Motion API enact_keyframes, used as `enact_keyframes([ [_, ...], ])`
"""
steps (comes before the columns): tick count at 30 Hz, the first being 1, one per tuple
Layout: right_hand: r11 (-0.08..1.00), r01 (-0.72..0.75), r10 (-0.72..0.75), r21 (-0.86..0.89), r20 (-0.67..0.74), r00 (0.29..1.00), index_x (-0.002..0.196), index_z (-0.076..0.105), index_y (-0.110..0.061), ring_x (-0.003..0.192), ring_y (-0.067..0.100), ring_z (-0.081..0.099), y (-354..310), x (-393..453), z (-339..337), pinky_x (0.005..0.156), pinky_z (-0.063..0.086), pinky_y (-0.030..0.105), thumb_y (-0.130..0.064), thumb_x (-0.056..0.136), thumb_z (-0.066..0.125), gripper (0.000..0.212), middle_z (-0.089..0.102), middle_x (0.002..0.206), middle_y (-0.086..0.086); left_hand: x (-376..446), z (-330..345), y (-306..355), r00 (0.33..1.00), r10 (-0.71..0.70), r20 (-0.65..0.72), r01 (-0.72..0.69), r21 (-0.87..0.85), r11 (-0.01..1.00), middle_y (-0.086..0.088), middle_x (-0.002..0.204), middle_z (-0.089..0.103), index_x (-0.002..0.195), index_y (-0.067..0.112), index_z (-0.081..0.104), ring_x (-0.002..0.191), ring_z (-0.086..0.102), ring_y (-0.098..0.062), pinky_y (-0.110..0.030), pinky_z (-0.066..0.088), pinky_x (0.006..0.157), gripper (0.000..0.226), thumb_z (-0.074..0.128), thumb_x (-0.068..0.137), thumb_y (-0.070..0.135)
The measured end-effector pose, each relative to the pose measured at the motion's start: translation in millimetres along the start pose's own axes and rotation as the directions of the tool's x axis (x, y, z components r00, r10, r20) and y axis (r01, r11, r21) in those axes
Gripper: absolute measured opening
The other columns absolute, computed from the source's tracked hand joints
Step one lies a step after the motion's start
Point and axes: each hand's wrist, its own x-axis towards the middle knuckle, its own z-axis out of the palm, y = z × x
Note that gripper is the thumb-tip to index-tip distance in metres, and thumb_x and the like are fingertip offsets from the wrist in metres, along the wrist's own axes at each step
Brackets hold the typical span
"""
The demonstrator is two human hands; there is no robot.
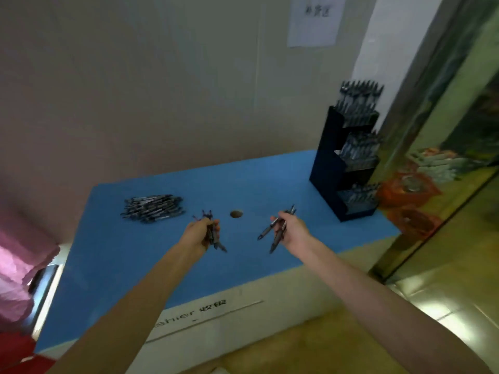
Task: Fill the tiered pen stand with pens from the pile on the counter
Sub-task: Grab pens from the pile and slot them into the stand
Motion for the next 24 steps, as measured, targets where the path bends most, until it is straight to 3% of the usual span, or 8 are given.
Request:
enact_keyframes([
  [3,0.998,0.050,-0.052,-0.036,-0.066,0.996,0.088,0.060,-0.004,0.043,0.012,0.043,-27,-9,-57,0.047,0.038,0.025,-0.018,0.103,0.054,0.021,0.057,0.058,0.002,-19,52,-10,0.999,-0.006,0.048,0.001,0.098,0.995,-0.011,0.073,0.054,0.087,0.001,0.058,0.061,0.048,-0.018,-0.031,0.043,0.055,0.027,0.045,0.108,0.012],
  [5,0.997,0.077,-0.079,-0.026,-0.098,0.992,0.079,0.058,-0.006,0.037,0.010,0.039,-43,-12,-89,0.044,0.034,0.026,-0.017,0.102,0.054,0.026,0.051,0.062,0.003,-28,83,-13,0.997,-0.006,0.077,-0.005,0.131,0.991,-0.008,0.070,0.047,0.080,0.006,0.053,0.055,0.040,-0.017,-0.030,0.036,0.051,0.029,0.044,0.107,0.012],
  [9,0.991,0.118,-0.126,-0.061,-0.149,0.981,0.073,0.055,-0.008,0.036,0.010,0.033,-74,-14,-139,0.038,0.031,0.025,-0.019,0.102,0.056,0.032,0.046,0.055,0.002,-41,144,-16,0.989,0.003,0.146,-0.023,0.136,0.990,-0.003,0.073,0.047,0.088,0.008,0.054,0.055,0.036,-0.012,-0.025,0.033,0.047,0.026,0.045,0.109,0.019],
  [12,0.982,0.163,-0.178,-0.098,-0.167,0.970,0.075,0.057,-0.008,0.038,0.011,0.033,-102,-7,-171,0.040,0.031,0.026,-0.019,0.100,0.060,0.028,0.047,0.050,0.000,-45,190,-20,0.983,0.019,0.181,-0.047,0.153,0.987,-0.004,0.075,0.054,0.090,0.006,0.058,0.060,0.047,-0.014,-0.027,0.040,0.052,0.026,0.048,0.108,0.021],
  [16,0.965,0.214,-0.235,-0.149,-0.145,0.961,0.090,0.063,-0.006,0.043,0.012,0.036,-147,14,-216,0.039,0.028,0.024,-0.020,0.097,0.066,0.016,0.055,0.066,0.002,-41,254,-27,0.972,0.143,0.187,-0.201,0.345,0.917,-0.004,0.091,0.068,0.099,0.005,0.065,0.075,0.056,-0.015,-0.028,0.047,0.066,0.023,0.050,0.107,0.021],
  [20,0.921,0.285,-0.319,-0.265,-0.095,0.943,0.101,0.067,-0.007,0.045,0.008,0.034,-195,31,-266,0.036,0.025,0.020,-0.022,0.094,0.072,0.018,0.071,0.085,0.007,-37,311,-36,0.926,0.293,0.239,-0.377,0.503,0.778,0.001,0.103,0.072,0.119,0.009,0.056,0.090,0.057,-0.016,-0.030,0.045,0.074,0.021,0.047,0.108,0.025],
  [22,0.880,0.347,-0.386,-0.325,-0.062,0.921,0.102,0.070,-0.014,0.045,0.006,0.038,-219,39,-288,0.037,0.028,0.018,-0.021,0.093,0.074,0.012,0.076,0.089,0.008,-33,338,-37,0.907,0.356,0.223,-0.419,0.544,0.727,0.000,0.109,0.070,0.114,0.012,0.056,0.096,0.057,-0.019,-0.032,0.045,0.078,0.020,0.046,0.109,0.028],
  [24,0.838,0.410,-0.449,-0.361,-0.027,0.893,0.100,0.072,-0.020,0.047,0.004,0.043,-239,51,-308,0.040,0.032,0.017,-0.022,0.091,0.076,0.010,0.077,0.095,0.012,-28,363,-39,0.892,0.417,0.175,-0.439,0.557,0.705,-0.001,0.105,0.064,0.109,0.010,0.058,0.086,0.056,-0.018,-0.030,0.046,0.070,0.024,0.045,0.109,0.031],
])
